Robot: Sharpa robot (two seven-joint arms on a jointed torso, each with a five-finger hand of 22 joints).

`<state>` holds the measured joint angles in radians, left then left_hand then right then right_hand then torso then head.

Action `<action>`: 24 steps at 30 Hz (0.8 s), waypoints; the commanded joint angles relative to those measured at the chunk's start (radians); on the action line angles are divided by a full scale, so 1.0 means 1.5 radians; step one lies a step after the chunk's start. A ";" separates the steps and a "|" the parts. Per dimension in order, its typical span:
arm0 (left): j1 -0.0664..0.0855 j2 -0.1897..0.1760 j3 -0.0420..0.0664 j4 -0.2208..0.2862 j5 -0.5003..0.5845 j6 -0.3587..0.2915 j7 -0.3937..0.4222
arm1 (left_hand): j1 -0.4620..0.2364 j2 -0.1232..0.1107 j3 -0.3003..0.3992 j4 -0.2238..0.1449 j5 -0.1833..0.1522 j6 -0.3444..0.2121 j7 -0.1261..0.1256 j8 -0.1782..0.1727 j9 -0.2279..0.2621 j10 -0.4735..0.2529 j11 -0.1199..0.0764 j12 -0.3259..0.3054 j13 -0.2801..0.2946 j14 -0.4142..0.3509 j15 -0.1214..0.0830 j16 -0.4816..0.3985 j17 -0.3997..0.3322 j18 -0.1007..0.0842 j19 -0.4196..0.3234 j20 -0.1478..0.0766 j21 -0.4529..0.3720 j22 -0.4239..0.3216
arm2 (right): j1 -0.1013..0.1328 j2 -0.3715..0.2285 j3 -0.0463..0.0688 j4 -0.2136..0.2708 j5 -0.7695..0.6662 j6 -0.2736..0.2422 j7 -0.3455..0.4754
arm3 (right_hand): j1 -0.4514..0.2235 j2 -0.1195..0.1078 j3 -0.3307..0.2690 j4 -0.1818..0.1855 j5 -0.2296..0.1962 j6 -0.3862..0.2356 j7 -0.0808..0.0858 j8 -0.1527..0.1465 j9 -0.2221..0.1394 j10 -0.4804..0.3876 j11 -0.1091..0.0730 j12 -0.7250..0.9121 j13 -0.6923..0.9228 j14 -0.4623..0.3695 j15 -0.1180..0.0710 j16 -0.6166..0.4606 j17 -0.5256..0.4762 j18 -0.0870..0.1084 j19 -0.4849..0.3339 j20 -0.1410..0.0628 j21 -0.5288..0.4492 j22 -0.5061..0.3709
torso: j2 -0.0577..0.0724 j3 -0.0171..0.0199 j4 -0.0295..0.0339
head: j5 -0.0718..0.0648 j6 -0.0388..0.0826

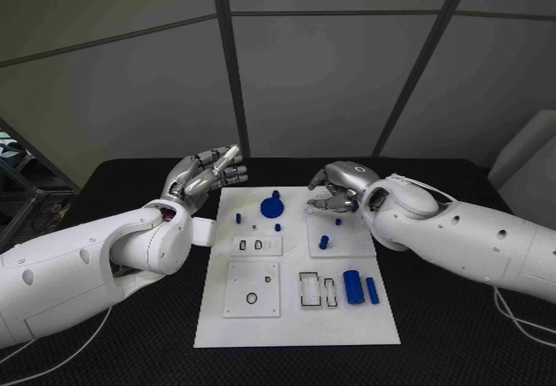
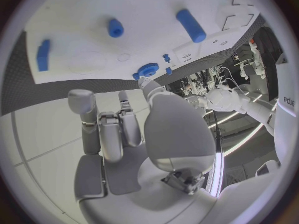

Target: Assemble the parts on the task board

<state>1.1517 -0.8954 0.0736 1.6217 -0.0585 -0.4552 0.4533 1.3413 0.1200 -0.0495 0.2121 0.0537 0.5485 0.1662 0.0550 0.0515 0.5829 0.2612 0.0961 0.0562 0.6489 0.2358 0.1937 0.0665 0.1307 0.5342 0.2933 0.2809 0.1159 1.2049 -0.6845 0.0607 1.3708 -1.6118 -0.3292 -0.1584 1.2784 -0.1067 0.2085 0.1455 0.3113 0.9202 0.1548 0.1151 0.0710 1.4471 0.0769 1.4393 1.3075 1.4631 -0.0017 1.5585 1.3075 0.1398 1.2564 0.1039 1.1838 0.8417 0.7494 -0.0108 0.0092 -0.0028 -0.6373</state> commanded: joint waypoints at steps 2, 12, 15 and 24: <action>0.001 -0.003 0.001 0.003 -0.006 0.009 0.003 | 0.005 0.001 0.001 -0.003 0.003 -0.004 0.084 -0.002 -0.001 -0.003 0.002 -0.002 0.000 -0.005 0.001 -0.003 0.000 -0.005 -0.004 -0.002 -0.004 -0.001 | 0.002 -0.053 0.001 0.018 0.139 0.017 0.064 | 0.024 -0.006 0.002 -0.017 -0.022 0.006 -0.003 0.002 0.001 0.002 -0.007 0.001 0.065 0.065 -0.004 -0.005 0.146 -0.006 -0.006 -0.004 -0.006 -0.003 | -0.001 0.0015 -0.0053 | 0.000 0.002; 0.001 -0.001 0.000 0.004 -0.006 0.011 0.009 | 0.007 -0.002 0.010 -0.014 0.003 0.019 0.083 0.002 0.002 0.023 -0.001 0.005 0.002 0.005 -0.001 0.003 0.001 -0.004 -0.003 -0.002 -0.003 -0.003 | 0.001 -0.128 0.001 0.003 0.203 0.042 0.113 | 0.050 -0.023 -0.015 -0.038 -0.033 0.012 -0.020 -0.001 -0.001 0.002 -0.022 -0.001 0.063 0.063 -0.016 -0.009 0.140 -0.005 -0.010 -0.015 -0.012 -0.011 | -0.001 0.0043 -0.0083 | -0.015 0.008; 0.001 0.000 0.000 0.002 -0.006 0.012 0.010 | 0.007 -0.002 0.010 -0.014 0.003 0.020 0.082 0.003 0.002 0.024 -0.001 0.006 0.002 0.006 -0.001 0.003 0.001 -0.004 -0.003 -0.002 -0.003 -0.003 | 0.001 -0.130 0.001 -0.009 0.206 0.043 0.116 | 0.054 -0.024 -0.021 -0.041 -0.034 0.002 -0.015 -0.008 -0.003 0.001 -0.019 -0.003 0.061 0.063 -0.014 -0.009 0.139 -0.005 -0.011 -0.015 -0.014 -0.014 | -0.001 0.0043 -0.0086 | -0.020 0.007; 0.000 0.002 0.000 -0.001 -0.006 0.014 0.009 | 0.007 -0.002 0.011 -0.015 0.003 0.022 0.082 0.003 0.002 0.025 -0.001 0.006 0.002 0.006 -0.002 0.004 0.001 -0.004 -0.003 -0.002 -0.003 -0.003 | -0.010 -0.112 0.001 -0.042 0.208 0.036 0.113 | 0.055 -0.024 -0.027 -0.041 -0.033 -0.005 -0.011 -0.013 -0.003 0.000 -0.016 -0.004 0.060 0.063 -0.013 -0.009 0.140 -0.005 -0.011 -0.013 -0.016 -0.016 | 0.000 0.0026 -0.0072 | -0.021 0.005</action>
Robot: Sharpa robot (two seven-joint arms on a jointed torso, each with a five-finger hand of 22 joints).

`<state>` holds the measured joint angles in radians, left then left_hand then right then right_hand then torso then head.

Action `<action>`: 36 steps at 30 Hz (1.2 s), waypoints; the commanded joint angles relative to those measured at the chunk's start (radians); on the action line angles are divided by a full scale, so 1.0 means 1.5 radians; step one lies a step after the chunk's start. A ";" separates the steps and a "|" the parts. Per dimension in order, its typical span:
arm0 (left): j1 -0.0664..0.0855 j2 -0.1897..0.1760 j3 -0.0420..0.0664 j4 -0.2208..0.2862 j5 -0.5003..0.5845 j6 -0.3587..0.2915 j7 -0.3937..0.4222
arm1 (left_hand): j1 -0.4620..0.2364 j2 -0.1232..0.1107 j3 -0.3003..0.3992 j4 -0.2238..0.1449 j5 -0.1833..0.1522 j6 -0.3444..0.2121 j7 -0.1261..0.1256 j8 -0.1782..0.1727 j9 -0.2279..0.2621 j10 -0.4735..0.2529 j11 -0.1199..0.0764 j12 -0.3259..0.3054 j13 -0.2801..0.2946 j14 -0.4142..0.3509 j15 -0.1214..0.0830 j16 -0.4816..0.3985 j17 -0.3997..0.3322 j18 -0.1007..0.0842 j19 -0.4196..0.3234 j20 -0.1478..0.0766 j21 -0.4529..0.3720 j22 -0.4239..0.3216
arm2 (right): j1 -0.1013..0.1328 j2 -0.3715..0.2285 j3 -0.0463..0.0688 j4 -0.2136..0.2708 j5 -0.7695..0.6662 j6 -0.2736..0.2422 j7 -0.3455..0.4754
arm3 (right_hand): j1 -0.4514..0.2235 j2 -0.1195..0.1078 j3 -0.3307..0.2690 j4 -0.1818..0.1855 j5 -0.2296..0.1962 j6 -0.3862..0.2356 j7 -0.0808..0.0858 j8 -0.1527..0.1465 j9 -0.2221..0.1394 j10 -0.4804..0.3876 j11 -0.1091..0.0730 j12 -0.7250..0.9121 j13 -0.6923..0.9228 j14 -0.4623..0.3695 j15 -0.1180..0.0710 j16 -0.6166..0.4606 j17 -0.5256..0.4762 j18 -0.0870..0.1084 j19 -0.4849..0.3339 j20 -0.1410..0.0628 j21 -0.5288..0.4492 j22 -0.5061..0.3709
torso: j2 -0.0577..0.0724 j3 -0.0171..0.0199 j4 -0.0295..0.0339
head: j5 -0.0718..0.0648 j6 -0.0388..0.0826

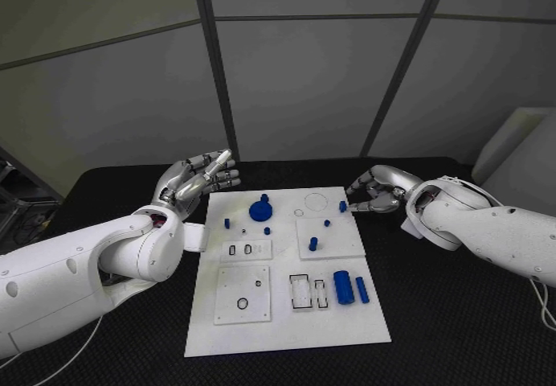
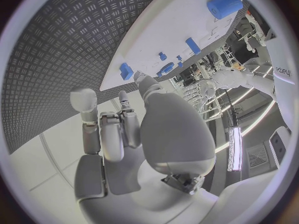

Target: Assemble the parts on the task board

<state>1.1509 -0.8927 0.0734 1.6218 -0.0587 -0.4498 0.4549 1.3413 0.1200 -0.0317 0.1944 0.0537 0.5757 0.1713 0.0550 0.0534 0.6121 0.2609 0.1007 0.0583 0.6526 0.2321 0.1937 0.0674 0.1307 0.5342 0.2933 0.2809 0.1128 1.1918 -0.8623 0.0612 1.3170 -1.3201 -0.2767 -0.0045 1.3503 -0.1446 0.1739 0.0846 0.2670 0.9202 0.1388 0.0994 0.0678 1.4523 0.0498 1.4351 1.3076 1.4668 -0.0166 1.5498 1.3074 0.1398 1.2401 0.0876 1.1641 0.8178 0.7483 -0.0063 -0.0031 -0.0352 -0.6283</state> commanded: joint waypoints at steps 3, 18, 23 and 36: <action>0.001 0.000 0.001 -0.001 -0.006 0.011 0.008 | 0.007 -0.002 -0.001 -0.003 0.003 0.003 0.079 0.003 0.001 0.006 -0.001 0.003 0.001 0.004 0.001 0.004 0.001 -0.004 -0.003 -0.002 -0.003 -0.001 | -0.003 0.016 0.000 -0.017 0.014 -0.002 0.003 | 0.006 0.004 -0.007 0.002 -0.004 -0.005 0.001 -0.003 0.000 -0.003 0.003 -0.001 0.062 0.061 -0.002 -0.002 0.142 -0.005 0.001 -0.002 -0.002 0.001 | 0.001 -0.0009 0.0012 | 0.001 -0.002; 0.001 -0.002 0.001 -0.004 -0.006 0.011 0.007 | 0.007 -0.002 -0.001 -0.004 0.003 0.001 0.079 0.003 0.001 0.004 -0.001 0.003 0.000 0.004 0.001 0.004 0.001 -0.003 -0.003 -0.002 -0.003 -0.001 | -0.014 0.036 0.000 -0.043 0.012 0.014 -0.005 | 0.012 0.014 -0.011 0.000 -0.003 0.007 0.003 0.003 0.003 -0.001 0.005 0.001 0.064 0.062 0.000 -0.001 0.145 -0.005 0.002 0.001 -0.001 0.002 | 0.001 -0.0005 0.0018 | 0.006 -0.011; 0.001 0.000 0.001 -0.005 -0.006 0.012 0.007 | 0.007 -0.002 -0.001 -0.004 0.003 0.001 0.079 0.003 0.001 0.004 -0.001 0.003 0.000 0.004 0.001 0.004 0.001 -0.003 -0.003 -0.002 -0.003 -0.001 | -0.015 0.040 0.000 -0.046 0.012 0.015 -0.006 | 0.014 0.028 -0.008 0.002 -0.003 0.017 0.005 0.007 0.004 0.001 0.007 0.003 0.067 0.062 0.001 0.000 0.146 -0.006 0.004 0.002 0.000 0.004 | 0.001 -0.0007 0.0027 | 0.004 -0.011; 0.001 0.002 0.001 -0.008 -0.006 0.013 0.006 | 0.007 -0.002 0.000 -0.005 0.003 -0.002 0.079 0.002 0.000 0.001 -0.001 0.002 0.000 0.005 0.001 0.004 0.001 -0.003 -0.002 -0.002 -0.003 -0.001 | -0.015 0.048 0.000 -0.054 0.012 0.013 -0.011 | 0.021 0.048 0.000 0.000 -0.026 0.033 0.009 0.012 0.004 0.005 0.010 0.007 0.072 0.063 0.004 0.002 0.150 -0.006 0.007 0.004 0.003 0.008 | 0.000 -0.0005 0.0023 | 0.005 -0.012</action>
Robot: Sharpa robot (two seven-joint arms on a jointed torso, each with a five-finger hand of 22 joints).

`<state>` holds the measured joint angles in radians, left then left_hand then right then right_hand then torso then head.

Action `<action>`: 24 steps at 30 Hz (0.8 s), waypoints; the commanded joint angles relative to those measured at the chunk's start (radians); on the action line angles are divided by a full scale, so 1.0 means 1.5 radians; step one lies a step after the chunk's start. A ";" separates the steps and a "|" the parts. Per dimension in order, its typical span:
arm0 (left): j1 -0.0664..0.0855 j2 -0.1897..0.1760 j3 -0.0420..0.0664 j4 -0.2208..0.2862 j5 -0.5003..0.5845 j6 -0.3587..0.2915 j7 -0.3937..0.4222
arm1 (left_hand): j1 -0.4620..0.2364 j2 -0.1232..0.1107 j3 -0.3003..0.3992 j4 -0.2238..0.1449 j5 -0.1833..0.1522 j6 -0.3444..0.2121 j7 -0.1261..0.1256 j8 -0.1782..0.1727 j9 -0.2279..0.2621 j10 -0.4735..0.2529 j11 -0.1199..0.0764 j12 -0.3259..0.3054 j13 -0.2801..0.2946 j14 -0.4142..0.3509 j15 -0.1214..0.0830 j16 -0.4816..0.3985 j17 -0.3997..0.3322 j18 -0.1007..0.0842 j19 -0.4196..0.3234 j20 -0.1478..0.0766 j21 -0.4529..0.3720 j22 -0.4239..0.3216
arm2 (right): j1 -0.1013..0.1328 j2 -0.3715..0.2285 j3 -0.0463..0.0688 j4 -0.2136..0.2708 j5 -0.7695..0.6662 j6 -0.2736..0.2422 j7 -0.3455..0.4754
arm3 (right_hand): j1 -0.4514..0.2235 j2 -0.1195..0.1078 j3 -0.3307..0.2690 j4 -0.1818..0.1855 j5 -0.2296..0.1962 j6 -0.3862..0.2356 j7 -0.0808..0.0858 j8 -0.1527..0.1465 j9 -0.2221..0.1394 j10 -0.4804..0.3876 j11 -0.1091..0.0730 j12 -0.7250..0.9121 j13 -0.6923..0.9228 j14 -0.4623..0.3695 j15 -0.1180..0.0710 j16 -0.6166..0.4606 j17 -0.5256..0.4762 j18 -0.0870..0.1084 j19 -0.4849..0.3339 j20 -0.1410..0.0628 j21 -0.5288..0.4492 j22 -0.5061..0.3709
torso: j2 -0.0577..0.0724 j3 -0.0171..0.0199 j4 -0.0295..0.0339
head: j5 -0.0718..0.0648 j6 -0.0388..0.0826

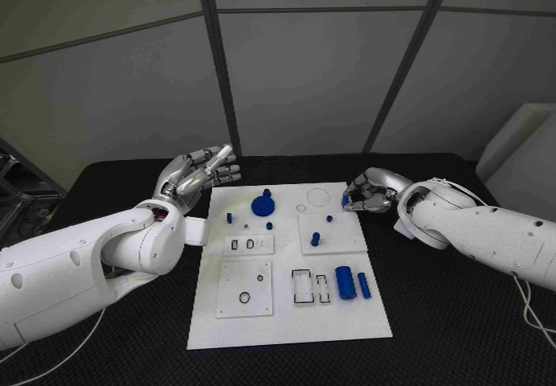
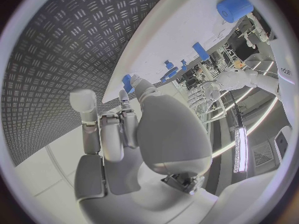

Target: Assemble the parts on the task board

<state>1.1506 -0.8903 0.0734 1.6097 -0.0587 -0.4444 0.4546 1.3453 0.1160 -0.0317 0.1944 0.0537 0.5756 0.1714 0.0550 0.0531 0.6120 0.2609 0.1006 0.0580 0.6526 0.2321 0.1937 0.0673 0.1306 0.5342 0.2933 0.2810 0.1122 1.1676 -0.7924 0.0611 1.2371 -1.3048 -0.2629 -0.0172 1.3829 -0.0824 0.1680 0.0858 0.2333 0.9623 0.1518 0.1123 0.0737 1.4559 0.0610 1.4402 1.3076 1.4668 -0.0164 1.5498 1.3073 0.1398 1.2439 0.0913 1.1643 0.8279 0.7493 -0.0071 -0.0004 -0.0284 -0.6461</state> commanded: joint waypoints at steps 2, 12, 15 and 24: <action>0.001 0.001 0.001 0.000 -0.006 0.010 0.006 | 0.004 0.000 0.000 -0.005 0.003 -0.002 0.079 0.002 0.000 0.001 -0.001 0.002 0.000 0.005 0.001 0.004 0.001 -0.003 -0.002 -0.002 -0.003 -0.001 | 0.001 0.003 0.001 -0.002 0.002 0.004 -0.003 | 0.000 0.007 0.005 -0.001 -0.005 0.006 0.000 0.004 0.000 0.003 0.003 0.005 0.073 0.064 0.004 0.002 0.151 -0.006 0.005 0.001 0.003 0.002 | 0.000 -0.0001 0.0010 | 0.000 -0.001; 0.001 0.000 0.001 0.000 -0.006 0.009 0.006 | 0.004 0.000 0.000 -0.005 0.003 -0.004 0.080 0.001 0.000 -0.001 -0.001 0.002 0.000 0.005 0.001 0.004 0.001 -0.003 -0.002 -0.002 -0.003 -0.001 | 0.001 0.006 0.001 -0.005 0.002 0.006 -0.003 | 0.002 0.010 0.007 -0.002 -0.006 0.011 0.001 0.005 0.001 0.004 0.003 0.006 0.074 0.064 0.004 0.003 0.152 -0.006 0.006 0.002 0.004 0.003 | 0.000 -0.0001 -0.0002 | 0.001 0.000; 0.001 0.000 0.001 0.000 -0.006 0.009 0.006 | 0.004 0.000 0.000 -0.005 0.003 -0.004 0.080 0.001 0.000 -0.001 -0.001 0.002 0.000 0.005 0.001 0.004 0.001 -0.003 -0.002 -0.002 -0.003 -0.001 | 0.001 0.007 0.001 -0.004 0.002 0.006 -0.003 | 0.002 0.010 0.007 -0.002 -0.006 0.012 0.001 0.005 0.001 0.004 0.003 0.006 0.074 0.064 0.004 0.003 0.152 -0.006 0.006 0.002 0.004 0.003 | 0.000 0.0003 -0.0004 | 0.001 -0.001; 0.001 0.000 0.001 0.001 -0.006 0.010 0.006 | 0.004 0.000 0.000 -0.005 0.003 -0.004 0.080 0.001 0.000 -0.001 -0.001 0.002 0.000 0.005 0.001 0.004 0.001 -0.003 -0.002 -0.002 -0.003 -0.001 | 0.001 0.008 0.001 -0.003 0.002 0.003 -0.005 | 0.013 0.026 0.022 -0.011 -0.013 0.064 -0.015 0.030 0.009 0.007 -0.009 0.008 0.078 0.064 -0.004 0.004 0.155 -0.006 0.008 -0.003 0.007 0.007 | 0.000 0.0003 -0.0001 | 0.001 -0.001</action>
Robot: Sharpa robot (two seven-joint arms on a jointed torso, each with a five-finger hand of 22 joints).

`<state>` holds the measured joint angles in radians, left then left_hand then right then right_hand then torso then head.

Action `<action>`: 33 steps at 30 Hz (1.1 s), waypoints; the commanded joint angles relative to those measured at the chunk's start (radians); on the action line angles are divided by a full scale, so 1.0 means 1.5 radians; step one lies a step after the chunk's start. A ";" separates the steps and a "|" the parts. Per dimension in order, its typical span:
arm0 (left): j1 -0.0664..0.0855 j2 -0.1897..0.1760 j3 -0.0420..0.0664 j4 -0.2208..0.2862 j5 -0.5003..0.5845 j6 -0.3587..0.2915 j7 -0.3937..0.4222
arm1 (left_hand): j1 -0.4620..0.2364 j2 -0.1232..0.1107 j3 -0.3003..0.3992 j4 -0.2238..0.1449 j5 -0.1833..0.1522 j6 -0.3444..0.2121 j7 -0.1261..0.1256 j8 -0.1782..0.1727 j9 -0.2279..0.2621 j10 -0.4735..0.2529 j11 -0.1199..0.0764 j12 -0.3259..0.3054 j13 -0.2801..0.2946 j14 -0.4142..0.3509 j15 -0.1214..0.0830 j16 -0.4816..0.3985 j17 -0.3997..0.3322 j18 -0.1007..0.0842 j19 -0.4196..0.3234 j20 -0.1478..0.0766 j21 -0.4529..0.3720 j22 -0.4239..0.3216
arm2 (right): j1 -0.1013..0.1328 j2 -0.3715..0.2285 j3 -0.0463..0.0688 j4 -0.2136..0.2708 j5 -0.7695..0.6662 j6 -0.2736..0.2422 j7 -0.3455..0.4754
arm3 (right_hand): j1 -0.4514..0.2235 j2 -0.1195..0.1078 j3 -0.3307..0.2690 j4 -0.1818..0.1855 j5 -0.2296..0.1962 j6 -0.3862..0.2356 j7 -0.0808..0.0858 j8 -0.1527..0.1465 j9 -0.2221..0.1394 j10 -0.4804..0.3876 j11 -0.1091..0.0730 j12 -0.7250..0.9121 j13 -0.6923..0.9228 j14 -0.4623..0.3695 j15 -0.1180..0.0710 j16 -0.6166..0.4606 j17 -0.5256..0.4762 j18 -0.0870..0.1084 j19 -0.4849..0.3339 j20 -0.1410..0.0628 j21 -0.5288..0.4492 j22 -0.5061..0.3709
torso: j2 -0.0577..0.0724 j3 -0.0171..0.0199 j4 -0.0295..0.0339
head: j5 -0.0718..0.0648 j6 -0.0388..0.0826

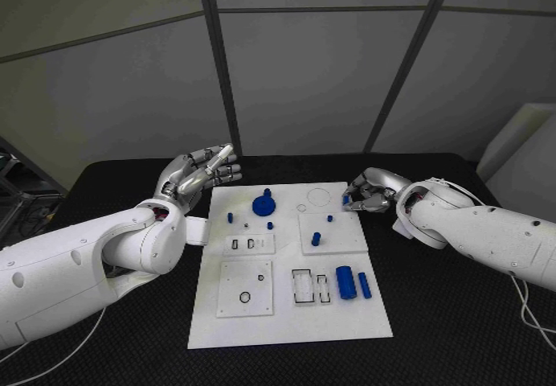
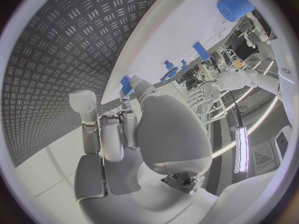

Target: Assemble the parts on the task board

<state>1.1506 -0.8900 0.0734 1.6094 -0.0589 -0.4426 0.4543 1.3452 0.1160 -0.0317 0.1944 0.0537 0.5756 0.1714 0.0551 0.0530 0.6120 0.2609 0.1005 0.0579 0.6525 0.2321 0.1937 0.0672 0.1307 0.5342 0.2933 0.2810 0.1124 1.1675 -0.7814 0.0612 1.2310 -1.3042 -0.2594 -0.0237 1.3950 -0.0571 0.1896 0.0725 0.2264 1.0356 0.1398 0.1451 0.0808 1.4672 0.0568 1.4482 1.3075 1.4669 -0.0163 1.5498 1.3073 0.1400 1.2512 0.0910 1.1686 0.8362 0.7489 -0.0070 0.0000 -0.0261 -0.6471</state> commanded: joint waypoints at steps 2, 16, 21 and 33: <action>0.001 0.000 0.001 0.001 -0.006 0.008 0.006 | 0.004 0.000 0.000 -0.005 0.003 -0.004 0.079 0.001 0.000 -0.001 -0.001 0.002 0.000 0.005 0.001 0.004 0.001 -0.003 -0.002 -0.002 -0.003 -0.001 | 0.001 0.001 0.000 0.002 0.001 -0.005 0.002 | 0.008 0.014 0.014 -0.004 -0.019 0.021 -0.011 0.012 0.006 0.000 -0.010 0.004 0.079 0.065 -0.007 0.004 0.156 -0.006 0.004 -0.006 0.005 0.002 | 0.000 0.0002 -0.0006 | 0.000 -0.001; 0.001 -0.001 0.001 0.001 -0.006 0.009 0.004 | 0.004 0.000 0.000 -0.005 0.003 -0.004 0.079 0.001 0.000 -0.001 -0.001 0.002 0.000 0.005 0.001 0.004 0.001 -0.003 -0.002 -0.002 -0.003 -0.001 | 0.001 -0.007 0.001 0.034 0.008 -0.065 -0.002 | 0.011 0.027 0.035 -0.009 -0.024 0.016 -0.011 0.007 0.005 0.006 -0.011 0.009 0.085 0.066 -0.010 0.008 0.163 -0.009 0.009 -0.010 0.011 0.012 | -0.001 -0.0009 0.0006 | 0.000 0.000; 0.001 -0.004 0.001 0.001 -0.006 0.008 0.003 | 0.004 0.000 0.000 -0.005 0.003 -0.004 0.079 0.001 0.000 -0.001 -0.001 0.002 0.000 0.005 0.001 0.004 0.001 -0.003 -0.002 -0.002 -0.003 -0.001 | 0.002 -0.017 0.012 0.081 0.004 -0.071 -0.008 | 0.011 0.027 0.038 -0.011 -0.024 0.013 -0.009 0.005 0.004 0.005 -0.010 0.008 0.085 0.067 -0.009 0.008 0.164 -0.009 0.010 -0.010 0.012 0.013 | -0.001 -0.0010 -0.0004 | 0.002 0.001; 0.001 -0.002 0.001 -0.018 -0.006 0.007 0.003 | 0.003 0.000 0.002 -0.006 0.003 -0.005 0.080 0.001 0.000 -0.001 0.000 0.001 0.000 0.004 0.001 0.004 0.000 -0.003 -0.002 -0.002 -0.002 -0.001 | 0.003 0.033 0.028 0.167 -0.052 -0.061 -0.074 | 0.008 0.025 0.041 -0.012 -0.030 0.014 -0.009 0.005 0.005 0.006 -0.009 0.009 0.086 0.067 -0.008 0.008 0.164 -0.009 0.011 -0.010 0.013 0.016 | 0.000 -0.0009 0.0029 | 0.016 -0.001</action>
<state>1.1510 -0.8935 0.0734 1.5855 -0.0590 -0.4414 0.4525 1.3452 0.1160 -0.0284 0.1910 0.0537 0.5756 0.1714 0.0551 0.0529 0.6120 0.2609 0.1005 0.0577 0.6525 0.2322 0.1937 0.0672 0.1307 0.5342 0.2933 0.2809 0.1116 1.1709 -0.7403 0.1014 1.4743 -1.3350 -0.3451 -0.0811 1.4108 -0.0251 0.2446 0.0556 0.1851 1.0498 0.1230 0.1526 0.0854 1.4649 0.0480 1.4584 1.3075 1.4669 -0.0236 1.5577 1.3078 0.1399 1.2618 0.0802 1.1845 0.8595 0.7470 -0.0093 0.0019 -0.0058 -0.6461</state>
